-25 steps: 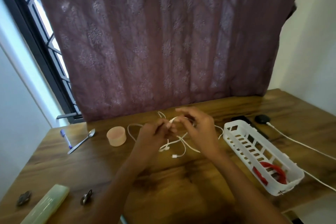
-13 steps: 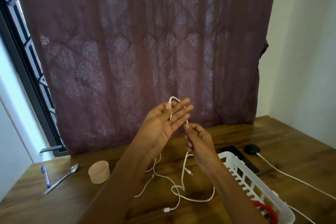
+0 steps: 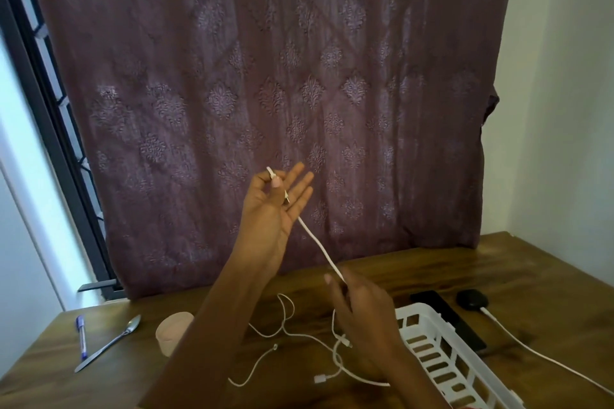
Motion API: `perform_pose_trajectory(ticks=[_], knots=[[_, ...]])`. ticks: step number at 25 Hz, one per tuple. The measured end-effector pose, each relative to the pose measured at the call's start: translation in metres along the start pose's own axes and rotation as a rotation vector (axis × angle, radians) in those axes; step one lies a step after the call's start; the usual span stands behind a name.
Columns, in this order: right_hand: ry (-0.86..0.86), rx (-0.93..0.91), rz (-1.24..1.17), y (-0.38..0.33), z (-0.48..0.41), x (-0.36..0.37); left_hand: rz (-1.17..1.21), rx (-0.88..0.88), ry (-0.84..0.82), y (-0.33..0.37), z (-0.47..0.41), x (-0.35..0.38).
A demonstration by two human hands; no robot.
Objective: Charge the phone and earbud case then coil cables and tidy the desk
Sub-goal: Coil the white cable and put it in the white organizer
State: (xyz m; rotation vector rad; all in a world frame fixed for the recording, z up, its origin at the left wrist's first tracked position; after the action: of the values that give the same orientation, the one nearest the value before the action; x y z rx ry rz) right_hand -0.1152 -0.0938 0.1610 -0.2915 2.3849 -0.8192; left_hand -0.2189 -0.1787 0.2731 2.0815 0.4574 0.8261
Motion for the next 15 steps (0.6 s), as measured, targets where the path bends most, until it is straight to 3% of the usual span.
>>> perform_pose_trajectory(ticks=[4,8,11,15], knots=[[0.117,-0.309,0.225,-0.043,0.001,-0.020,-0.311,0.071,0.025,-0.017,0.006,-0.009],[0.224,-0.573,0.280,-0.072,-0.006,-0.046,-0.469,0.081,-0.043,-0.033,0.011,-0.010],[0.243,-0.618,0.191,-0.082,-0.020,-0.061,-0.547,0.035,-0.170,-0.043,0.019,-0.003],[0.145,-0.525,-0.117,-0.081,-0.055,-0.075,-0.529,-0.125,-0.271,-0.059,0.030,0.004]])
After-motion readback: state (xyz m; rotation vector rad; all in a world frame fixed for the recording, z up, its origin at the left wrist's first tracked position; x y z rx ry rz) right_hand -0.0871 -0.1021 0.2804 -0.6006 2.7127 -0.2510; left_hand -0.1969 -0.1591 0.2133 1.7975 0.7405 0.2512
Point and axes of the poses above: each hand's wrist, its own z-axis away from the middle knuckle, its own x-axis out of the palm, y = z × x, the point moved 9 cm from there along -z, towards the middle knuckle, and after that the axes turned 9 degrees about -z, right-handed, at the moved point
